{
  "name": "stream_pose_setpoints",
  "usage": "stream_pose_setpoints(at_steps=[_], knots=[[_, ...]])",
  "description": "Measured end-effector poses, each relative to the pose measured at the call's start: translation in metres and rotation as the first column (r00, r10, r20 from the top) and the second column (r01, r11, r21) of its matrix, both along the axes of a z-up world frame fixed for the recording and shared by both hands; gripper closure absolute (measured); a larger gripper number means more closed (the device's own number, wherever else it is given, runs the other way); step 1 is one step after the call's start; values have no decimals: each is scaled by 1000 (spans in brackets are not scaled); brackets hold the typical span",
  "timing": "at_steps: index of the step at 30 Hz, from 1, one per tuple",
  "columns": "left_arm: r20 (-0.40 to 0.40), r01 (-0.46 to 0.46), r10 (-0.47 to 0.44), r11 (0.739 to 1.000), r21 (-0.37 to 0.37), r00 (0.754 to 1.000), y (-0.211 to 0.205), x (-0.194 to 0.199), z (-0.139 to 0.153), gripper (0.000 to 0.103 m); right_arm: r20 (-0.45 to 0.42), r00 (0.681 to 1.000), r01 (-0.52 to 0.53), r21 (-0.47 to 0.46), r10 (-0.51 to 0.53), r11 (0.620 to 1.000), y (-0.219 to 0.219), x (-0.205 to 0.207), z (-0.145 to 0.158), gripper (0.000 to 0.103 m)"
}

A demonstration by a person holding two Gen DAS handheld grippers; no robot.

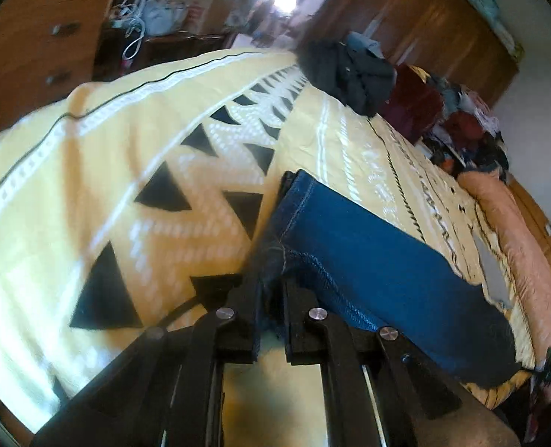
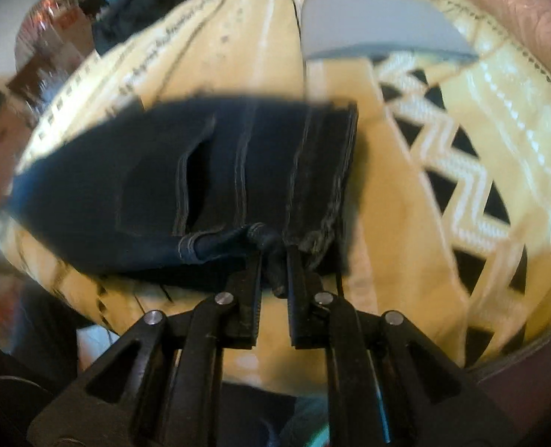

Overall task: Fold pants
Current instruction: 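Lift the jeans waistband with both tools and fold it toward the legs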

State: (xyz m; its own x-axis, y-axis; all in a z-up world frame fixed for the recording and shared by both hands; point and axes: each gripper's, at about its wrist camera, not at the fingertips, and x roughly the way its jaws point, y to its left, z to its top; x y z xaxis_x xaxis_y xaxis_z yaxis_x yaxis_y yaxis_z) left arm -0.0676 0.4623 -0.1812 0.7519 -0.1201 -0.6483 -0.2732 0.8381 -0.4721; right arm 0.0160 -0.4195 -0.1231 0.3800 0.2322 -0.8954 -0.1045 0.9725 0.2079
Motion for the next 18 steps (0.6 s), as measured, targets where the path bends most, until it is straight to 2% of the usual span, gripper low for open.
stream_pose_setpoints(at_steps=[1, 2, 3, 4, 6, 7, 9, 10, 13, 15, 18], knots=[[2, -8, 8, 1000, 5, 1000, -1, 1, 2, 95, 5, 1000, 15, 15, -15, 1000, -5, 1, -2, 89], [-4, -10, 10, 1000, 13, 1000, -3, 2, 3, 94, -3, 1000, 19, 22, -19, 1000, -9, 4, -3, 85], [-14, -11, 11, 1000, 23, 1000, -4, 4, 4, 91, -17, 1000, 19, 14, -19, 1000, -11, 7, -3, 76], [-27, -14, 15, 999, 31, 1000, -5, 7, 6, 89, -24, 1000, 17, -8, -17, 1000, -12, 5, -2, 73], [-50, -39, 41, 998, 47, 998, -8, 8, 9, 77, -23, 999, 23, -21, -24, 1000, -16, -4, 12, 70], [-51, -49, 51, 998, 49, 997, -9, 7, 11, 75, -3, 1000, 29, 0, -29, 1000, -18, -12, 21, 69], [-50, -54, 55, 998, 36, 997, -11, 7, 11, 74, 58, 997, 48, 91, -53, 995, -29, -14, 39, 50], [-58, -51, 53, 998, 38, 997, -14, 9, 11, 74, 87, 994, 62, 119, -73, 991, -36, -7, 44, 46], [-78, -59, 63, 997, 51, 995, -24, 17, 8, 74, 95, 988, 108, 160, -124, 981, -51, 27, 35, 46], [-79, -63, 66, 997, 40, 995, -28, 22, 8, 74, 78, 987, 131, 133, -143, 982, -58, 63, 14, 49], [-90, -70, 76, 995, 65, 993, -36, 28, 13, 74, 35, 986, 158, 145, -165, 977, -64, 102, -14, 56]])
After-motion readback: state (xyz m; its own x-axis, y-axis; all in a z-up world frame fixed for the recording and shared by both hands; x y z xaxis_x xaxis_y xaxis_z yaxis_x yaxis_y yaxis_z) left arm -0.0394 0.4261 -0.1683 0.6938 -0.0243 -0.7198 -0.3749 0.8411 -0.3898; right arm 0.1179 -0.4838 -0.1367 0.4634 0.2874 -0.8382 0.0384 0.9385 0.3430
